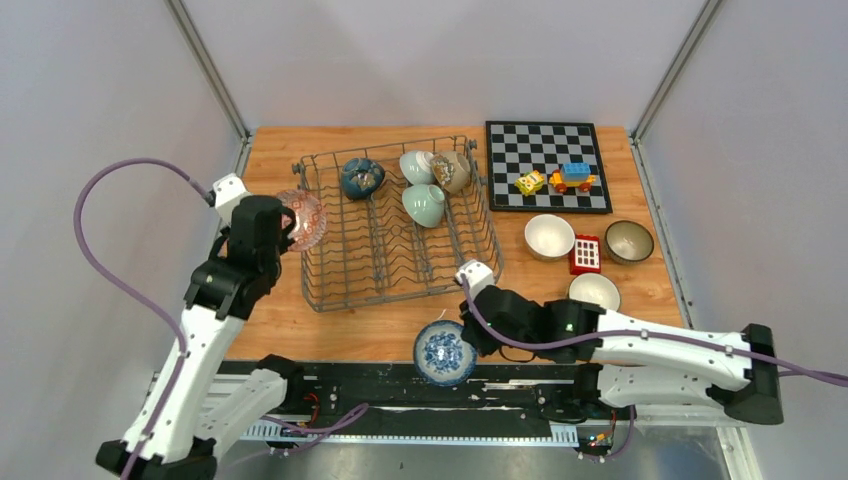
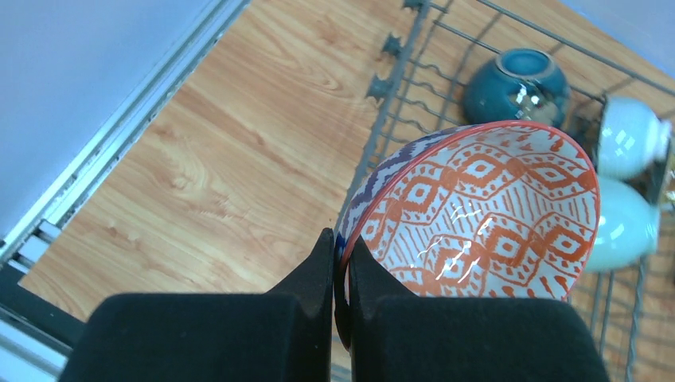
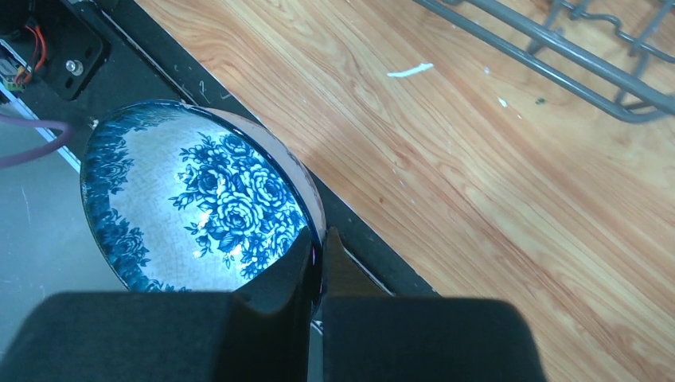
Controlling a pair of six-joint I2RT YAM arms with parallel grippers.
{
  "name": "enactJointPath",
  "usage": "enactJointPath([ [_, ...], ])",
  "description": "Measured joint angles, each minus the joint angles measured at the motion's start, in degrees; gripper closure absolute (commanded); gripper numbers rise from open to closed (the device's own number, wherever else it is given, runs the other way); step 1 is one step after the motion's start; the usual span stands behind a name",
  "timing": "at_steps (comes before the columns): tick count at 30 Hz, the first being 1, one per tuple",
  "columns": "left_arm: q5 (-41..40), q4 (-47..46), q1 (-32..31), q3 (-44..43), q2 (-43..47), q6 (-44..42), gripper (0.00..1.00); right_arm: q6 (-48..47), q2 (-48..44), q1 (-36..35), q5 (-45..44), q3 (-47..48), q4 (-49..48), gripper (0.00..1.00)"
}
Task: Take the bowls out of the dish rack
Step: Pick up the bowl from the center of the board, then place the bowl at the center of the board.
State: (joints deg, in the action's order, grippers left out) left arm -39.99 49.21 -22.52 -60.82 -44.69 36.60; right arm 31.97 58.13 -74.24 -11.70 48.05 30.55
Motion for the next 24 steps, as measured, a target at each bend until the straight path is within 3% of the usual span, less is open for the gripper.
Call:
enactJointPath([
  [7,13.2,-6.8,21.4,0.2,-7.8,2.3,1.00,-2.3,-12.2,0.0,-1.8,-5.2,1.8,1.00],
  [13,17.3,-13.1,36.4,5.4,-9.0,6.3,1.00,-5.2,-14.8,0.0,-1.9,-6.7,2.2,1.00],
  [18,20.2,-18.9,42.3,12.8,-13.4,9.4,1.00,-7.9,-16.5,0.0,-1.8,-7.4,2.6,1.00],
  [24,23.2,-25.9,43.0,15.4,-23.5,11.7,1.00,-9.0,-18.4,0.0,-2.0,-7.5,3.3,1.00],
])
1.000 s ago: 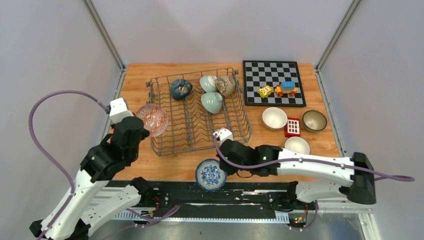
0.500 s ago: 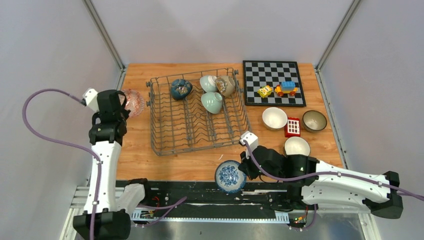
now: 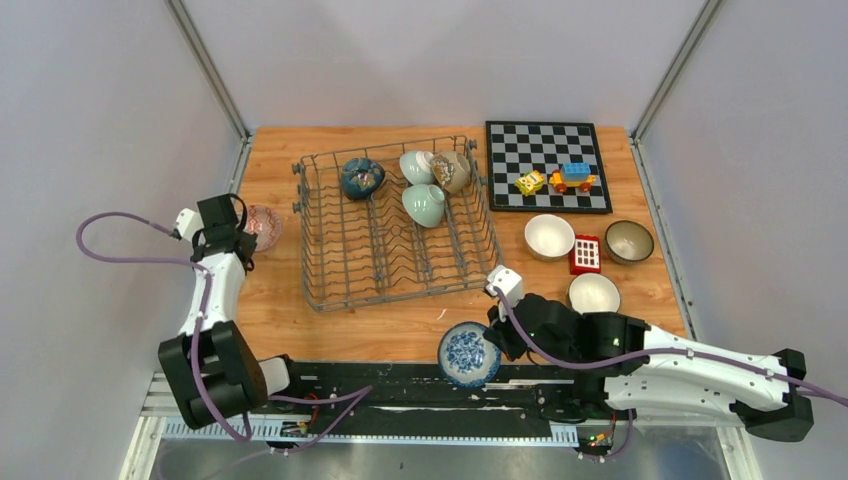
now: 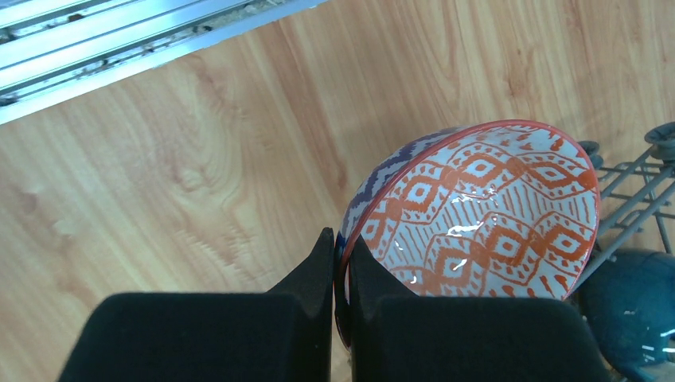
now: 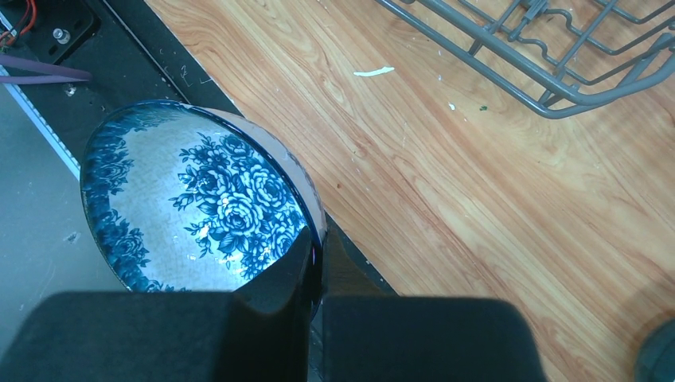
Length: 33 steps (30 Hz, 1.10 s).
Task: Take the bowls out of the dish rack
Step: Place the bowl at the center of the board.
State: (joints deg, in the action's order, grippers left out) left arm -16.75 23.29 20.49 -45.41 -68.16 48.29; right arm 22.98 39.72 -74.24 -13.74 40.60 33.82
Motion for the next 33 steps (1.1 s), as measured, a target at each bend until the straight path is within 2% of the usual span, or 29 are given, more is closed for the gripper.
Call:
enactJointPath([
  [12,2.2,-9.8,1.5,-0.2,-15.0,3.7,1.00,-0.3,0.2,0.0,-3.5,0.1,0.3,1.00],
  [24,2.9,-11.1,1.5,-4.4,-21.5,4.8,1.00,-0.3,0.7,0.0,-5.9,0.2,0.5,1.00],
  [33,3.6,-11.1,1.5,-4.4,-23.3,3.9,1.00,-0.3,0.2,0.0,-6.4,0.2,0.5,1.00],
])
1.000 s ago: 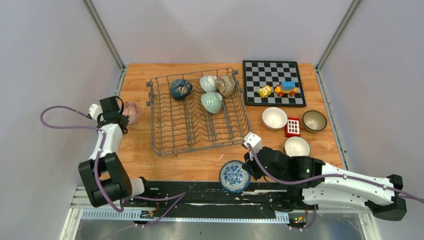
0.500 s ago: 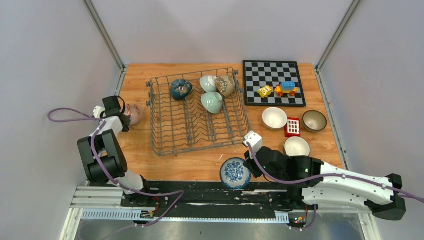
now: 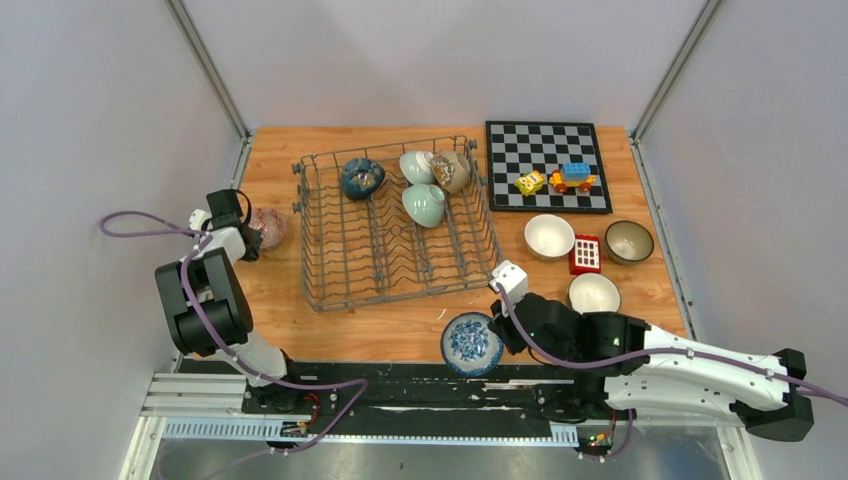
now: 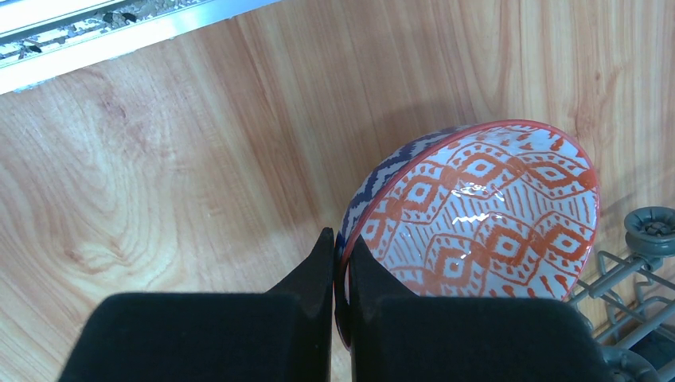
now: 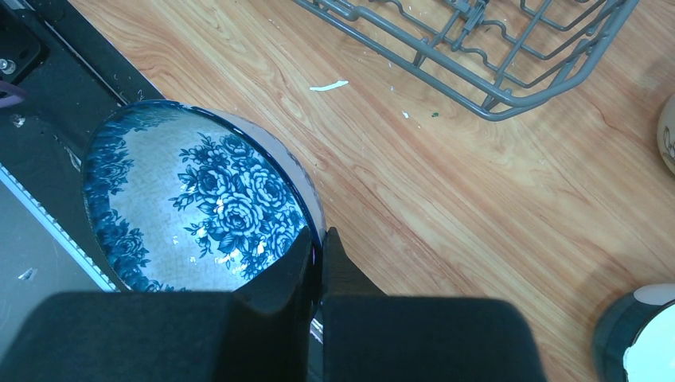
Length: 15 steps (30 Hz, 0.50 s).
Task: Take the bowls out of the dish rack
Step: Place the bowl at the center of the board.
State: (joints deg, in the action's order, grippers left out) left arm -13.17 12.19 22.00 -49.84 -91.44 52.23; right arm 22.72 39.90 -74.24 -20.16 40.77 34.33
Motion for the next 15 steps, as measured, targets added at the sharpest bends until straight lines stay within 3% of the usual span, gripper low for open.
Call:
enactJointPath([
  [8,0.0,0.6,0.0,-2.1,-1.7,-1.6,0.95,0.2,-1.4,0.0,-0.7,0.0,0.0,1.00],
  [10,0.0,0.6,0.0,-2.4,-1.9,-1.9,0.86,0.3,-1.6,0.0,-0.9,0.0,0.0,1.00],
  [15,0.0,0.5,0.0,-2.4,-1.9,-3.0,0.52,0.3,-1.9,0.0,-1.0,0.0,0.2,1.00],
])
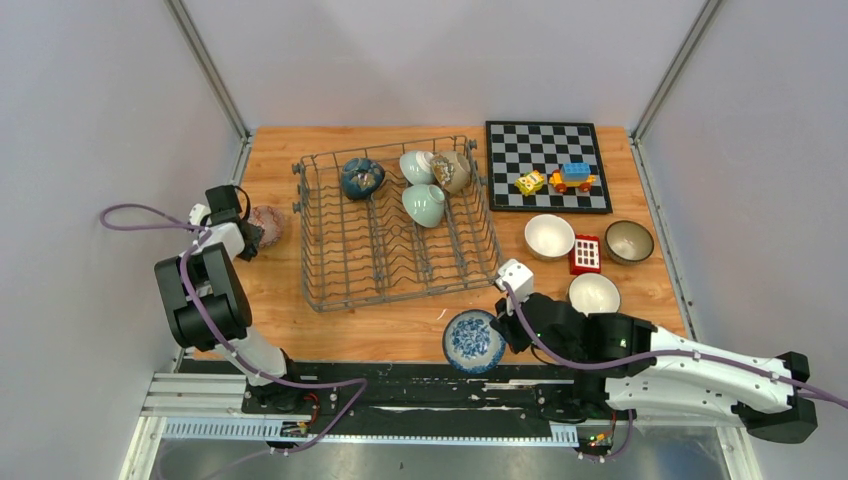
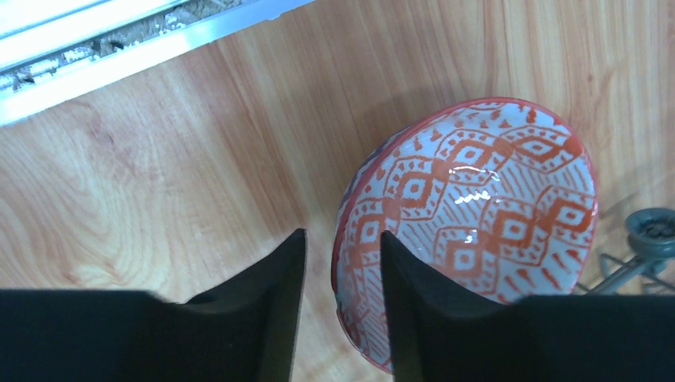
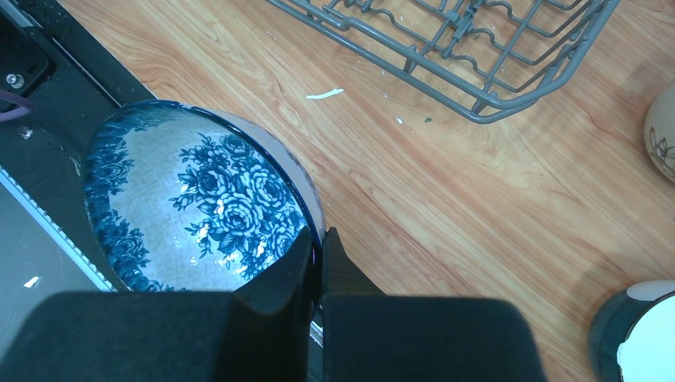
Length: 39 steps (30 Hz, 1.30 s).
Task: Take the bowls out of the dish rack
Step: Place the bowl at the center of the board.
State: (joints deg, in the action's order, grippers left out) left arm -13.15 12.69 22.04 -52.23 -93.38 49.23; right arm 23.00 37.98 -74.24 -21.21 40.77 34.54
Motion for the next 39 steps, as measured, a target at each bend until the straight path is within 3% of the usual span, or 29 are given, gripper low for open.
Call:
enactJointPath([
  [8,0.9,2.1,0.0,0.0,2.9,-0.9,0.16,0.0,-0.6,0.0,-0.1,0.0,0.2,1.00],
  [14,1.6,6.1,-2.6,0.0,19.5,-1.1,0.08,-1.0,0.3,0.0,-0.1,2.0,1.2,1.00],
  [17,-0.1,7.5,-9.9,-0.5,29.3,-2.4,0.08,-2.6,2.3,0.0,-0.7,5.3,1.3,1.00],
  [20,-4.2,8.5,-23.5,-1.9,36.9,-5.0,0.09,-4.7,6.6,1.0,-1.4,10.3,1.5,1.00],
  [24,-9.6,9.9,-42.6,-4.1,40.4,-10.1,0.09,-6.6,14.9,5.9,-1.0,17.3,1.2,1.00],
  [28,-12.6,11.9,-57.1,-5.0,40.4,-13.4,0.11,-6.4,22.6,14.1,2.3,21.9,0.9,1.00],
  [33,-15.8,15.8,-69.9,-5.0,40.5,-14.3,0.13,-3.9,29.1,22.8,6.4,24.3,1.1,1.00],
  [39,-19.2,20.9,-80.9,-9.6,36.7,-14.8,0.21,1.0,34.8,24.3,7.1,27.7,1.6,1.00],
])
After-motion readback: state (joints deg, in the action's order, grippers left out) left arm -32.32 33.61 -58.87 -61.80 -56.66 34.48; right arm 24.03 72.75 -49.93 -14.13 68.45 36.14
